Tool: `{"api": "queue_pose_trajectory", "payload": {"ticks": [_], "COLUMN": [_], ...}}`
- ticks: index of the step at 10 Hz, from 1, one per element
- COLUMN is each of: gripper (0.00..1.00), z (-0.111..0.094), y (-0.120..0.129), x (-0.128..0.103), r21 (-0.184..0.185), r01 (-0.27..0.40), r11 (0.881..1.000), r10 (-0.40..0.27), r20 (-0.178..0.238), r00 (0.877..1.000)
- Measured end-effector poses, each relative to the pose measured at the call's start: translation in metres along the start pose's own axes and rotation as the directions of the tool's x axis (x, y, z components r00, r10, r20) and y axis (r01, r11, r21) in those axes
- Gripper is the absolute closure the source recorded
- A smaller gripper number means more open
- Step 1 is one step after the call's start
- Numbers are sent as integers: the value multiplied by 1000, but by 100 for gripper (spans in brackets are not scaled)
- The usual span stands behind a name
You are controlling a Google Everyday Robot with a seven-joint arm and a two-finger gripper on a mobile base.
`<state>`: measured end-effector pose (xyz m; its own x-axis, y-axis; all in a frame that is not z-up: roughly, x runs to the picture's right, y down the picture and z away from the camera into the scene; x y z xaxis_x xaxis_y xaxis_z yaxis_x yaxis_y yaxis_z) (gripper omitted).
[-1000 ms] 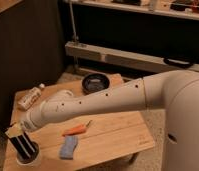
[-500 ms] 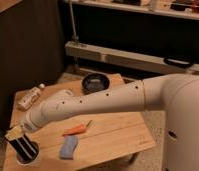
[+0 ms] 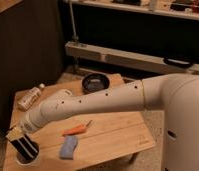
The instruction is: Place the eraser in the ceramic cup
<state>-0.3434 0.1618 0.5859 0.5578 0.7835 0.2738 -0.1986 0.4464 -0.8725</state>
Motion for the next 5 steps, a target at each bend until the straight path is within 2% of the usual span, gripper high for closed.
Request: {"api": "queue_pose_trajectory", "payload": {"ticks": [2,4,5], "gripper": [20,20,20], "z": [-4,-10,-13], "y": [0,-3,-5], "x": [0,0,0], "r21": [-5,-36,-40], "r01": [-13,-37,-52], "r11": [1000,999,998], "r10": [13,38,54], "r20": [12,26,28], "r00": [1000,999,998]}}
